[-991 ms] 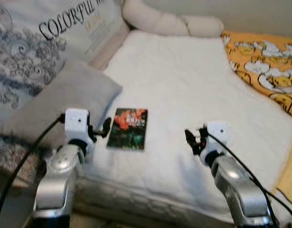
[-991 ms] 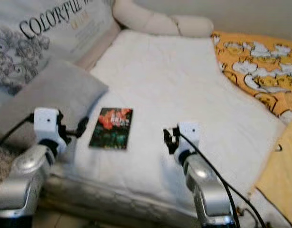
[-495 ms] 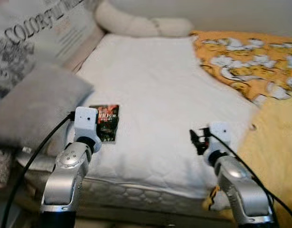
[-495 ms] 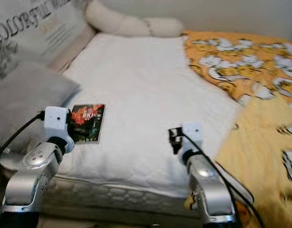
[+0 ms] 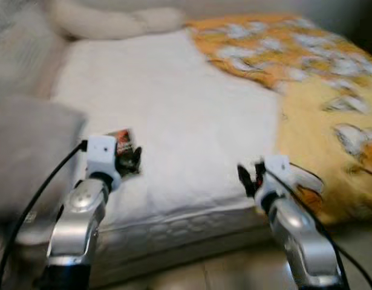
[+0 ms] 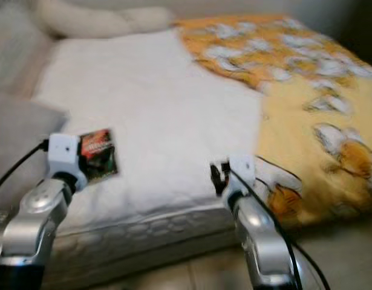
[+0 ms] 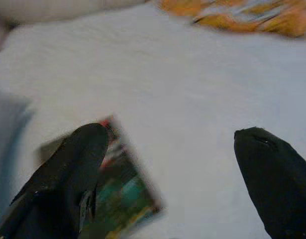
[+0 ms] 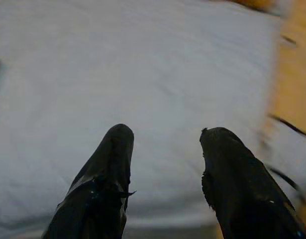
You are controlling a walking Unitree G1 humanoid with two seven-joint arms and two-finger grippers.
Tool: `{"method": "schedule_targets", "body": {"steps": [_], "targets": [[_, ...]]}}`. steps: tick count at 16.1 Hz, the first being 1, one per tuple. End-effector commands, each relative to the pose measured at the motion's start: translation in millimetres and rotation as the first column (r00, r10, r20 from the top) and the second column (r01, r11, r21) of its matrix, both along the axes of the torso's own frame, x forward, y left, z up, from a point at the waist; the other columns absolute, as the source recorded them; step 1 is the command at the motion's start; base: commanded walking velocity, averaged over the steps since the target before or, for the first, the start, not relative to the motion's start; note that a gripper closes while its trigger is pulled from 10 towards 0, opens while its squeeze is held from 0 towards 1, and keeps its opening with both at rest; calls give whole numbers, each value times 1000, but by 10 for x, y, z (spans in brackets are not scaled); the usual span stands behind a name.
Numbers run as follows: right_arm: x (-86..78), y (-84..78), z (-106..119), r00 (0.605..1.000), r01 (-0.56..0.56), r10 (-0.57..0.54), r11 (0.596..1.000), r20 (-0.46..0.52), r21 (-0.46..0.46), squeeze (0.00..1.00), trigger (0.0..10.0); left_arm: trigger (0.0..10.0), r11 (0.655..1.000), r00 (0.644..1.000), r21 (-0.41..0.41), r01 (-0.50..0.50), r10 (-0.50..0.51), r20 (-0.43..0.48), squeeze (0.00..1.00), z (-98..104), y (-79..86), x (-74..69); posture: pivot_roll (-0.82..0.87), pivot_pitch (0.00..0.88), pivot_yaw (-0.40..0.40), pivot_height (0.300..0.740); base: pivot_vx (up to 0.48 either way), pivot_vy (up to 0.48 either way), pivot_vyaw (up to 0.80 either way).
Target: Clean up the room
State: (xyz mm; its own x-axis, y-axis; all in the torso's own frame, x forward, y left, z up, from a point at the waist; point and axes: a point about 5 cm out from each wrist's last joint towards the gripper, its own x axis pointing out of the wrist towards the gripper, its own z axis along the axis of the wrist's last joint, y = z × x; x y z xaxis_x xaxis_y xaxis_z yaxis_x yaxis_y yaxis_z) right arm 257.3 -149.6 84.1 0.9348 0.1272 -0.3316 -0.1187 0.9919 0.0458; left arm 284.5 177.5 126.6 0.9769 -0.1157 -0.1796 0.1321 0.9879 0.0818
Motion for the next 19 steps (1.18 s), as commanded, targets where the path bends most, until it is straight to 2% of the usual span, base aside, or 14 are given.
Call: {"method": "schedule_targets", "body": {"steps": [1,3,4,6,9,13,15,19], "targets": [[22,-37,42,1000,19,-19,1000,17,3,0,10000,10000,1000,999,-2,29,-28,15,63,23,-64,3,-15,0,8,740,0,-480,-800],[22,-50,64,999,26,-26,1000,48,2,0,10000,10000,999,999,-22,38,-37,36,20,43,-81,-18,-15,0,8,740,0,0,-763],[30,-63,95,996,24,-23,1000,86,-8,0,10000,10000,996,995,-4,86,-86,59,16,58,-108,-58,-7,0,5,740,0,0,0],[41,-68,128,991,5,3,998,136,-56,0,10000,10000,994,991,43,96,-100,93,20,45,-109,-97,-3,0,2,740,0,0,0],[61,-52,153,986,4,5,999,168,-52,0,10000,10000,994,989,18,107,-109,98,43,42,-109,-118,5,0,-1,740,0,0,0],[81,-24,140,979,-2,26,993,202,-117,0,10000,10000,991,986,18,133,-134,97,43,30,-128,-127,7,0,-1,740,286,0,0],[76,-16,121,980,-7,27,994,198,-105,0,10000,10000,989,984,24,148,-149,94,47,7,-134,-142,8,0,-2,740,291,0,0],[73,-36,96,980,-2,16,998,198,-71,0,10000,10000,986,982,30,166,-168,88,39,-10,-138,-155,8,0,-1,740,297,0,-800]]}}
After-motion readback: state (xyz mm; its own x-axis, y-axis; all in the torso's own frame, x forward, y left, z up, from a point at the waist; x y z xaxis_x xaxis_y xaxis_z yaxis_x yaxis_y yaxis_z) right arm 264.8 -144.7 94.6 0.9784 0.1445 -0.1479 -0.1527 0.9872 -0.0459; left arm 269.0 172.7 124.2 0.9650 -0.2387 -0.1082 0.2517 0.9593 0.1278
